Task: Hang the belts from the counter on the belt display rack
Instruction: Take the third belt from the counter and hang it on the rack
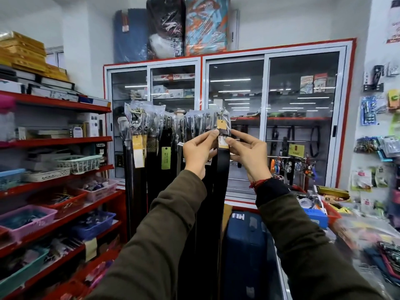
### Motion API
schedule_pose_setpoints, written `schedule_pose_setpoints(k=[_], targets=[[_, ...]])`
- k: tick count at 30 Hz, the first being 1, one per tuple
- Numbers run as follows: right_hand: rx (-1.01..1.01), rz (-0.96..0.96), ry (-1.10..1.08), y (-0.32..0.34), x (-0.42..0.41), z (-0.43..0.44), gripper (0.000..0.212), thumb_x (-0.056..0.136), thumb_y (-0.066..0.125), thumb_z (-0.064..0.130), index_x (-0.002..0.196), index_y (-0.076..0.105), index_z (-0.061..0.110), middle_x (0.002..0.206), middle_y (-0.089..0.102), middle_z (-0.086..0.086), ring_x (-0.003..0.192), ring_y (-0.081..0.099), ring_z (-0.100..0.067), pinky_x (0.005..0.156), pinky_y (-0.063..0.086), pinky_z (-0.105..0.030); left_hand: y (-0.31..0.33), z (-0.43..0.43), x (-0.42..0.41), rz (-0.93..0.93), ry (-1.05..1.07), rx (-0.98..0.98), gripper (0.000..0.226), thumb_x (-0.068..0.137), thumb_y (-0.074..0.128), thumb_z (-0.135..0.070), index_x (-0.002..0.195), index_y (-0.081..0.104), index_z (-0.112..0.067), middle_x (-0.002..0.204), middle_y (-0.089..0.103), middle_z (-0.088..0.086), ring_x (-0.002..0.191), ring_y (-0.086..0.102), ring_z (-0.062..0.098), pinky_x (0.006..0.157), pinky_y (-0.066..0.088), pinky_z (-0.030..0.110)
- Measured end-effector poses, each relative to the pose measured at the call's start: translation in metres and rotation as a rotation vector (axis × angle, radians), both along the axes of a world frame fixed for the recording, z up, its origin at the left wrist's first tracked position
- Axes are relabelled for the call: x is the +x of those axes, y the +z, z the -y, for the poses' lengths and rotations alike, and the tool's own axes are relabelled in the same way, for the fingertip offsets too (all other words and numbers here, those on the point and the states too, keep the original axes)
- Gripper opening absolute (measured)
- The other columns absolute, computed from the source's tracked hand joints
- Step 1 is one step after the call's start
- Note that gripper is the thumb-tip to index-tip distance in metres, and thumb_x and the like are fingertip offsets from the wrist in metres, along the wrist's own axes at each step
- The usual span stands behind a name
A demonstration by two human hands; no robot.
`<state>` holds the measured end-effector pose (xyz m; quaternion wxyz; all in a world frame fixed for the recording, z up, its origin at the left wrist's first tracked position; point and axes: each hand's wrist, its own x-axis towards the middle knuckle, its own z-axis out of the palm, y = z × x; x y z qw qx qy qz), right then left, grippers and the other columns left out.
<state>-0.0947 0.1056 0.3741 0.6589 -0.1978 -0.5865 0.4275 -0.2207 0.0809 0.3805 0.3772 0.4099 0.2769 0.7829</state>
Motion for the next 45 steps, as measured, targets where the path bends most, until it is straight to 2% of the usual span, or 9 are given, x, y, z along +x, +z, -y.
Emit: schedule_pose_setpoints(k=[2, 5, 7, 10, 14, 19, 25, 37, 45], targets=[[0.003, 0.017, 0.005, -0.006, -0.003, -0.004, 0.039, 0.089, 0.074, 0.006, 0.128, 0.068, 0.007, 0.104, 0.077, -0.023, 0.099, 0.076, -0.03, 0.085, 0.062, -0.048, -0.005, -0.003, -0.002, -0.017, 0.029, 0.01, 0.026, 0.09, 0.077, -0.013, 0.114, 0.074, -0.002, 0.11, 0.077, 0.017, 0.098, 0.074, 0.026, 0.068, 0.063, 0.024], [0.058, 0.065, -0.039, -0.014, -0.008, -0.011, 0.035, 0.095, 0.067, 0.01, 0.131, 0.066, 0.011, 0.105, 0.078, -0.016, 0.094, 0.076, -0.016, 0.077, 0.063, -0.033, -0.012, -0.008, -0.005, -0.15, 0.161, 0.037, 0.026, 0.093, 0.074, -0.015, 0.117, 0.073, -0.006, 0.109, 0.077, 0.012, 0.108, 0.074, 0.028, 0.088, 0.063, 0.037], [0.138, 0.142, -0.143, -0.021, -0.009, -0.015, 0.036, 0.101, 0.059, 0.019, 0.136, 0.061, 0.015, 0.126, 0.072, -0.01, 0.113, 0.07, -0.016, 0.091, 0.059, -0.031, -0.018, -0.009, -0.006, -0.363, 0.357, 0.072, 0.032, 0.098, 0.067, -0.018, 0.128, 0.068, -0.007, 0.12, 0.075, 0.011, 0.114, 0.072, 0.023, 0.097, 0.06, 0.042], [0.296, 0.275, -0.257, -0.032, -0.01, -0.019, 0.048, 0.107, 0.042, 0.034, 0.154, 0.039, 0.024, 0.16, 0.043, 0.006, 0.143, 0.038, 0.002, 0.117, 0.033, -0.015, -0.028, -0.012, -0.009, -0.68, 0.603, 0.179, 0.04, 0.107, 0.049, -0.024, 0.146, 0.054, -0.014, 0.144, 0.062, 0.006, 0.131, 0.06, 0.016, 0.112, 0.049, 0.039], [0.417, 0.452, -0.186, -0.043, -0.012, -0.031, 0.053, 0.11, 0.03, 0.037, 0.161, 0.014, 0.034, 0.169, 0.003, 0.023, 0.155, -0.007, 0.006, 0.128, 0.001, -0.03, -0.033, -0.022, -0.019, -1.135, 0.774, 0.26, 0.052, 0.11, 0.036, -0.032, 0.161, 0.024, -0.031, 0.172, 0.018, -0.005, 0.158, 0.018, 0.018, 0.128, 0.023, 0.042], [0.456, 0.617, -0.203, -0.039, -0.013, -0.052, 0.055, 0.109, 0.026, 0.04, 0.161, 0.007, 0.035, 0.169, -0.004, 0.024, 0.154, -0.014, 0.004, 0.13, -0.002, -0.039, -0.03, -0.039, -0.04, -1.473, 0.98, 0.155, 0.063, 0.108, 0.032, -0.038, 0.164, 0.004, -0.026, 0.173, -0.003, -0.003, 0.16, -0.005, 0.025, 0.13, 0.003, 0.052], [0.507, 0.752, -0.281, -0.037, -0.021, -0.063, 0.06, 0.107, 0.026, 0.049, 0.16, -0.001, 0.037, 0.167, -0.01, 0.027, 0.155, -0.016, 0.002, 0.13, 0.0, -0.035, -0.03, -0.052, -0.055, -1.535, 0.991, 0.093, 0.065, 0.108, 0.029, -0.043, 0.163, -0.002, -0.026, 0.173, -0.007, -0.004, 0.159, -0.01, 0.024, 0.13, -0.001, 0.049], [0.571, 0.482, -0.431, -0.057, -0.072, -0.028, 0.06, 0.106, 0.024, 0.049, 0.162, 0.01, 0.031, 0.171, -0.003, 0.017, 0.158, -0.012, -0.01, 0.128, -0.004, -0.044, -0.042, 0.001, -0.098, -1.418, 1.155, 0.197, 0.061, 0.107, 0.035, -0.036, 0.163, 0.015, -0.021, 0.173, 0.008, 0.005, 0.161, 0.002, 0.024, 0.13, 0.001, 0.05], [0.691, 0.494, -0.372, -0.052, -0.145, 0.001, 0.057, 0.107, 0.027, 0.044, 0.161, 0.017, 0.028, 0.172, -0.001, 0.013, 0.159, -0.011, -0.014, 0.129, -0.002, -0.044, -0.045, 0.043, -0.178, -1.297, 1.24, 0.177, 0.061, 0.106, 0.027, -0.036, 0.163, 0.015, -0.021, 0.174, 0.007, 0.003, 0.161, -0.001, 0.022, 0.13, -0.001, 0.05]])
